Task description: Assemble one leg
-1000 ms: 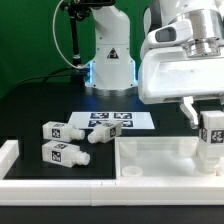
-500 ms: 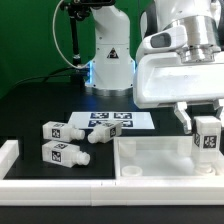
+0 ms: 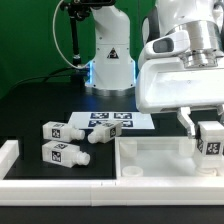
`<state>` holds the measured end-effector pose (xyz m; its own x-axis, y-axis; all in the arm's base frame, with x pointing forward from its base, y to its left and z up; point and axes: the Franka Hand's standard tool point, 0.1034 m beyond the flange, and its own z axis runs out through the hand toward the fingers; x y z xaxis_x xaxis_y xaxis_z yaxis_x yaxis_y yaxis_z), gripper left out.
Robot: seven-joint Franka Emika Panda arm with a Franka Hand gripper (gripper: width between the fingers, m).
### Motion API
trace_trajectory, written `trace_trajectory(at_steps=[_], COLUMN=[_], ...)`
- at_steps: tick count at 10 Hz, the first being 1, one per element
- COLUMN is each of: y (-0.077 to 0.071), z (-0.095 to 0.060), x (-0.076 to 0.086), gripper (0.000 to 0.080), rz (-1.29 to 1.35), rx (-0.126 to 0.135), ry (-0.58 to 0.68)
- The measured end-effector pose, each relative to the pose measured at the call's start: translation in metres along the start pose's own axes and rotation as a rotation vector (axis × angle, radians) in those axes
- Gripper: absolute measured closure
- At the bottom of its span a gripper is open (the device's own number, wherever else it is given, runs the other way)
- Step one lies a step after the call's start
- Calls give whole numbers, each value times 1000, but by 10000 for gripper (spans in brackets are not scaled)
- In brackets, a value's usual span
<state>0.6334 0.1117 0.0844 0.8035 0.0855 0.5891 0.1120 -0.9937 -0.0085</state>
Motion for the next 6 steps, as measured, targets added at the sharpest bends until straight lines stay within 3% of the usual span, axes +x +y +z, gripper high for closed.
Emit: trace_trajectory(at_steps=[2,4,6], y=[0,-1,-2], z=[0,1,-5], x=[0,0,22], gripper=[511,195,159], rz=[0,5,33], rx=[-1,3,13], ry=[-1,-47,-108])
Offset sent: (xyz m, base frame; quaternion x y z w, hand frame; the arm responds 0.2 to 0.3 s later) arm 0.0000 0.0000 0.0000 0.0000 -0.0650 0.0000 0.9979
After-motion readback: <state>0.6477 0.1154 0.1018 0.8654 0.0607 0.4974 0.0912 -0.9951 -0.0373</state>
